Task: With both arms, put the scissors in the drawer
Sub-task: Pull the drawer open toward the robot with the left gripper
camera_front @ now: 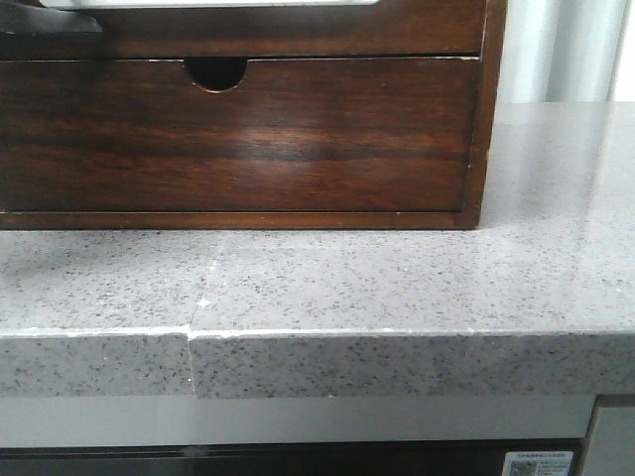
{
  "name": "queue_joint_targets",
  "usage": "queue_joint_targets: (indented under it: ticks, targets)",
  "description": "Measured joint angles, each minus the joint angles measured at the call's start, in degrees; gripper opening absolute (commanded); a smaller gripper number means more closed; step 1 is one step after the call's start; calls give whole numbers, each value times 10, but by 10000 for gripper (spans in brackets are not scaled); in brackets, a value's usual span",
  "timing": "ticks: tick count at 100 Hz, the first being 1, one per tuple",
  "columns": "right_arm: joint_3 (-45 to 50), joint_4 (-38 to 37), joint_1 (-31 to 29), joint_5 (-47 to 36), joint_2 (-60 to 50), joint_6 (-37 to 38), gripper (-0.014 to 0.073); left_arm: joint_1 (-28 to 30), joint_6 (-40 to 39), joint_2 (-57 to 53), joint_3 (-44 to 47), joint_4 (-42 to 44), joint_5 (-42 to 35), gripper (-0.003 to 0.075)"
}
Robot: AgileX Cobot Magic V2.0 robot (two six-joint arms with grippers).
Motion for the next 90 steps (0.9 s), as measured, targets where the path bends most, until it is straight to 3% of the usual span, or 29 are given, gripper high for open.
queue_joint_targets:
  ticks: [24, 44, 68, 90]
  targets:
    - [0, 0, 0, 0, 0, 0, 568, 0, 0, 3, 0, 4, -3, 280]
    - [0, 0, 0, 0, 0, 0, 568, 0, 0, 5, 0, 12, -8, 180]
    - [0, 0, 0, 0, 0, 0, 568, 0, -15, 5, 0, 11, 0, 114]
    - [0, 0, 0, 0, 0, 0, 568, 0, -22, -1, 5, 11, 6, 113]
